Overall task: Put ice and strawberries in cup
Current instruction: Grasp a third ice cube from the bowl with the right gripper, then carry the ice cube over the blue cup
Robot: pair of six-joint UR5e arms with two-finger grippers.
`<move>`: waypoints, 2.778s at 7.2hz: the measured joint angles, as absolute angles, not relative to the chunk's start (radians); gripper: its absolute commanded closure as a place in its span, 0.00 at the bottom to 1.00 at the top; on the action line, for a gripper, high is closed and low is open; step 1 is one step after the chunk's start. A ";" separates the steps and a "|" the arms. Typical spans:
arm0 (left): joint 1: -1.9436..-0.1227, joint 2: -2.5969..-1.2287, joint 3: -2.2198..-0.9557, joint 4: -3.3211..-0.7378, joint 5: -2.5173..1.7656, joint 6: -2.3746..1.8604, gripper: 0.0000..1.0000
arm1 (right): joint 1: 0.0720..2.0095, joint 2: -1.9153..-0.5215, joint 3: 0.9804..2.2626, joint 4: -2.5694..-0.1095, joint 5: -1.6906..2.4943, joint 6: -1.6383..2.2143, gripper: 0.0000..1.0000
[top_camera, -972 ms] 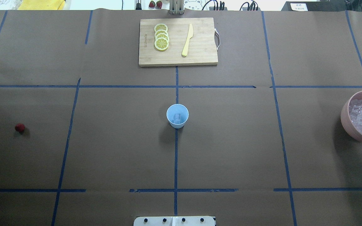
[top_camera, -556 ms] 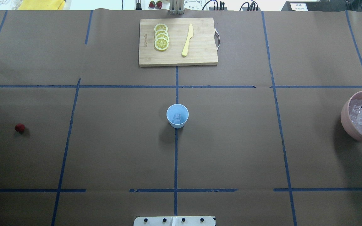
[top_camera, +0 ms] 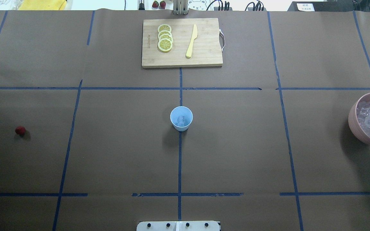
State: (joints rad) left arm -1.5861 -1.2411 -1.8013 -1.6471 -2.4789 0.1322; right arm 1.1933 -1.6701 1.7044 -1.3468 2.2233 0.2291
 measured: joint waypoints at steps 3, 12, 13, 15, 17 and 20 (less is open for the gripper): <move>-1.586 -1.242 -1.801 -1.647 -2.479 0.132 0.00 | 1.183 -1.669 1.696 -1.347 2.225 0.230 0.34; -1.586 -1.242 -1.804 -1.648 -2.479 0.132 0.00 | 1.185 -1.672 1.719 -1.346 2.234 0.217 1.00; -1.586 -1.242 -1.804 -1.647 -2.479 0.132 0.00 | 1.188 -1.679 1.749 -1.348 2.239 0.219 1.00; -1.586 -1.242 -1.804 -1.647 -2.479 0.132 0.00 | 1.193 -1.696 1.858 -1.366 2.252 0.279 1.00; -1.586 -1.242 -1.806 -1.647 -2.479 0.132 0.00 | 1.127 -1.673 2.004 -1.388 2.287 0.567 1.00; -1.586 -1.243 -1.808 -1.649 -2.479 0.132 0.00 | 0.851 -1.410 2.083 -1.394 2.244 1.225 1.00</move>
State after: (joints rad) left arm -1.5861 -1.2426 -1.8080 -1.6489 -2.4789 0.1319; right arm 0.8507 -1.4102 2.0834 -1.3936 2.2437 1.2249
